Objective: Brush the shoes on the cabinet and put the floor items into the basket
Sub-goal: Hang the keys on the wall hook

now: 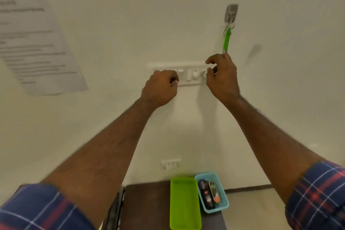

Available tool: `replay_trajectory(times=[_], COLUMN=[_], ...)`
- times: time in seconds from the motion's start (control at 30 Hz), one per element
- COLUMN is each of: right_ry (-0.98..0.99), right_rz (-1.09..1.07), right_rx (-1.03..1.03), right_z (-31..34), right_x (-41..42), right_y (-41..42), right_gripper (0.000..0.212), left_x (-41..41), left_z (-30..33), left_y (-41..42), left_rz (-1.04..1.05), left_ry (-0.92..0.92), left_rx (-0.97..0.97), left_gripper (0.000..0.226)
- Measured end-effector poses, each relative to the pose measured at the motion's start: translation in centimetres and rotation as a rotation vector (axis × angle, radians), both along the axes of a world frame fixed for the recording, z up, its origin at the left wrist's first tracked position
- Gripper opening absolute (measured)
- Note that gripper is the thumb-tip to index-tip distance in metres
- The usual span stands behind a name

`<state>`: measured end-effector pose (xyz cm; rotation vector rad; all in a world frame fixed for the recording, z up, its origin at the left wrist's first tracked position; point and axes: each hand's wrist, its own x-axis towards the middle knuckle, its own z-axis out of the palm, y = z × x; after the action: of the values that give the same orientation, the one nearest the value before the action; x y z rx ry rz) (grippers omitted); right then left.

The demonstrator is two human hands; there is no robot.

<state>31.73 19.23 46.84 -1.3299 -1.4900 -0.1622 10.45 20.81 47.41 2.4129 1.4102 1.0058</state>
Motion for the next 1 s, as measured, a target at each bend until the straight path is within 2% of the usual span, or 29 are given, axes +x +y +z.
replay_trajectory(times=[0.33, 0.63, 0.77, 1.0], right_ry=[-0.170, -0.378, -0.456, -0.415], right_rz=[0.339, 0.521, 0.534, 0.649], right_rx=[-0.429, -0.739, -0.850, -0.894], right_z=[-19.0, -28.3, -32.3, -41.4], right_x=[-14.7, -26.6, -28.9, -28.8], right_y=[-6.4, -14.7, -15.9, -15.1], right_gripper=[0.019, 0.021, 0.015, 0.014], left_x=[-13.9, -25.8, -27.6, -25.3], left_z=[-15.3, -26.7, -31.4, -39.6], left_y=[-10.3, -18.3, -20.0, -21.1], left_rz=[0.222, 0.315, 0.330, 0.426], left_ry=[-0.026, -0.078, -0.081, -0.045], left_rx=[-0.277, -0.480, -0.522, -0.692], left_gripper=[0.014, 0.017, 0.018, 0.021])
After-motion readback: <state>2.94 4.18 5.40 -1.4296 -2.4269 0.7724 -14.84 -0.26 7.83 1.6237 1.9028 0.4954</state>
